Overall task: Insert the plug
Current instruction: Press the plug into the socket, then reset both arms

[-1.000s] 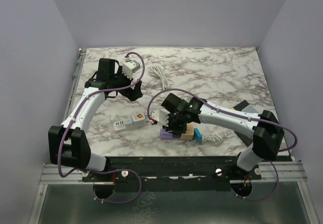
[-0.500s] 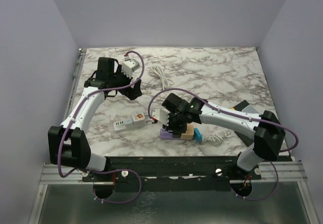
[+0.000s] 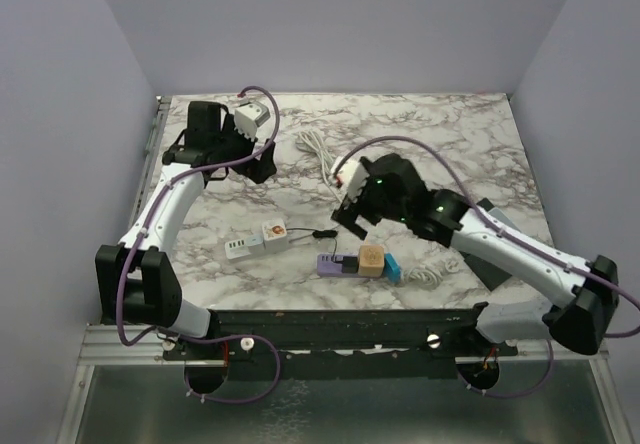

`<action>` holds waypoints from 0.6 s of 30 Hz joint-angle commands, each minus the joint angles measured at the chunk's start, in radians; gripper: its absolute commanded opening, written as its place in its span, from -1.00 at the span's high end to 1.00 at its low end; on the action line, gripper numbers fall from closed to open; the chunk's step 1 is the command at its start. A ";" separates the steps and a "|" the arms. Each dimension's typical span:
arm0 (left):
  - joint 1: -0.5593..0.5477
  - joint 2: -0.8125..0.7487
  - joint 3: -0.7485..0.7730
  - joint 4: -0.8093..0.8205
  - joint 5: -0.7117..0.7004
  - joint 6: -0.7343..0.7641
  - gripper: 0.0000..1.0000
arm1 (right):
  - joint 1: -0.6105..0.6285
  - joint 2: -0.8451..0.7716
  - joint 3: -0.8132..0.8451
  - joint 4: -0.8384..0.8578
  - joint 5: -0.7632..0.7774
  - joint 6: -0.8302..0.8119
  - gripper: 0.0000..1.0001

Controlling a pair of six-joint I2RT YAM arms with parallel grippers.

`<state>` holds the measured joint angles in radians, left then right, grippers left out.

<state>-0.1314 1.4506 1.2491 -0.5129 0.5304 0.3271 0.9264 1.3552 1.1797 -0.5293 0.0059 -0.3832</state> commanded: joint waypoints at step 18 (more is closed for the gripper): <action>0.063 0.140 -0.581 1.025 -0.340 -0.173 -0.98 | -0.820 -0.131 -0.742 1.029 0.200 0.475 -1.00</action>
<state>-0.0776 1.5673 0.7292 0.2508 0.2470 0.1497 0.1471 1.1851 0.4690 0.2909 0.1398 0.0566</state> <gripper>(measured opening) 0.989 0.998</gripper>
